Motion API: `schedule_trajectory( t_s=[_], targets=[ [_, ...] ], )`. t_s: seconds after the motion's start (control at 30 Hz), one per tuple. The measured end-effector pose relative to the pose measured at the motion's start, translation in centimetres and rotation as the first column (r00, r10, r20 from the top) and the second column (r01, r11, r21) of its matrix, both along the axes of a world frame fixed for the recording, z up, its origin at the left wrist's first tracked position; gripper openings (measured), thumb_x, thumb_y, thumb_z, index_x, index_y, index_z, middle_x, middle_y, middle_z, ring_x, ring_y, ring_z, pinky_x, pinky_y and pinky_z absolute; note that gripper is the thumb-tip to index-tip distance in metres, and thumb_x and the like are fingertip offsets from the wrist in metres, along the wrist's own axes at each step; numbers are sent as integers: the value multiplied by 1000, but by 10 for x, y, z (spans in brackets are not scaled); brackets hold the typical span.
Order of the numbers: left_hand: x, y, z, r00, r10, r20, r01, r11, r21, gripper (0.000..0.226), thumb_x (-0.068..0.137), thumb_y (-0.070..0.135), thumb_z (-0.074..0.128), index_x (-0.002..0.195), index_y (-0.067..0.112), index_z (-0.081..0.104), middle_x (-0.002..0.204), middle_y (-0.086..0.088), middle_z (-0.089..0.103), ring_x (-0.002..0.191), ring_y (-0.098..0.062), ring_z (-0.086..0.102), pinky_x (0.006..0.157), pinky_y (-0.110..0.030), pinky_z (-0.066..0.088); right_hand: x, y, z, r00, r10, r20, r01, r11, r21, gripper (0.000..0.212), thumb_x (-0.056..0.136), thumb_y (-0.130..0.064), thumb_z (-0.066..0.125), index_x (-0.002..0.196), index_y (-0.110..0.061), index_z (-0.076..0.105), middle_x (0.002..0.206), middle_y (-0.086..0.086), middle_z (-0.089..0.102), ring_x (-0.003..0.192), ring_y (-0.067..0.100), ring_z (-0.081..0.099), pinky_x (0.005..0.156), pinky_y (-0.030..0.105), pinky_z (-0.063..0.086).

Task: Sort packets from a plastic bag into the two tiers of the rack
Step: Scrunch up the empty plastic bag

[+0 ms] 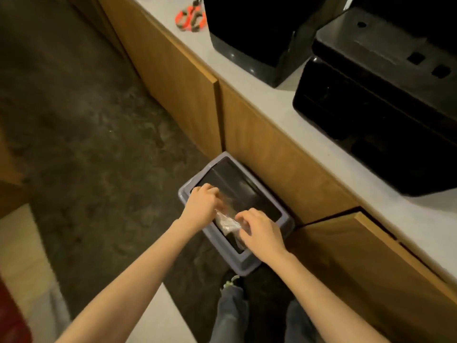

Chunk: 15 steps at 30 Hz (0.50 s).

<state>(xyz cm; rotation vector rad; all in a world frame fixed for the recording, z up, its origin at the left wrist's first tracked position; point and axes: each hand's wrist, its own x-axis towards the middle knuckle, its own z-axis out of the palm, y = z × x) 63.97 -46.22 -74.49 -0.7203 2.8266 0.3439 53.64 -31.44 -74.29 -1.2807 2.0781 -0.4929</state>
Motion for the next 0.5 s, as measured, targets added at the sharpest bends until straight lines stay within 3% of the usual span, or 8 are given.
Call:
schedule_trajectory(
  t_s=[0.07, 0.13, 0.23, 0.3, 0.4, 0.43, 0.5],
  targets=[
    [6, -10, -30, 1000, -8, -5, 8, 1000, -30, 25, 49, 5, 77, 63, 26, 73, 73, 1, 67, 74, -29, 62, 61, -35, 44, 9, -12, -27, 1000, -25, -1, 25, 999, 37, 29, 90, -19, 52, 119, -22, 53, 118, -2, 55, 106, 17, 57, 87, 35, 51],
    [9, -16, -60, 1000, -11, -17, 10, 998, -58, 21, 50, 11, 76, 61, 29, 72, 72, 5, 68, 75, -25, 63, 66, -36, 47, 15, -22, -54, 999, -32, 9, 31, 997, 67, 30, 92, -18, 49, 122, -21, 52, 120, 0, 53, 104, 20, 60, 84, 32, 50],
    [10, -24, -102, 999, -21, 24, 24, 994, -102, 15, 53, 17, 76, 58, 29, 70, 66, 11, 65, 79, -17, 56, 72, -30, 33, 19, -31, -91, 999, -44, 16, 42, 993, 115, 30, 94, -18, 46, 123, -20, 52, 122, 2, 52, 102, 22, 60, 81, 32, 51],
    [7, -27, -125, 995, -15, 96, 28, 990, -136, 12, 55, 17, 76, 59, 27, 70, 61, 13, 64, 77, -15, 50, 68, -28, 29, 19, -35, -114, 997, -74, 13, 70, 983, 168, 32, 95, -17, 44, 126, -20, 51, 123, 3, 53, 102, 23, 60, 81, 33, 51],
    [-1, -27, -148, 988, -3, 157, 20, 994, -111, 21, 47, 19, 82, 64, 26, 72, 56, 12, 64, 71, -17, 57, 58, -30, 41, 17, -38, -143, 991, -129, 34, 115, 955, 273, 39, 95, -11, 40, 134, -19, 43, 130, 5, 51, 111, 24, 56, 89, 33, 49],
    [-4, -27, -153, 988, 6, 155, 12, 993, -114, 22, 49, 20, 81, 69, 25, 72, 60, 10, 65, 73, -18, 59, 60, -30, 43, 16, -38, -152, 987, -148, 58, 122, 941, 314, 43, 95, -9, 40, 137, -19, 39, 134, 6, 49, 116, 24, 54, 93, 35, 48],
    [-9, -27, -166, 984, 8, 179, -1, 999, -42, 26, 71, 13, 67, 97, 16, 65, 89, 0, 66, 88, -24, 60, 73, -35, 43, 16, -39, -162, 975, -184, 122, 120, 907, 405, 48, 95, -10, 40, 141, -20, 28, 136, 9, 48, 120, 26, 52, 95, 38, 47]
  ],
)
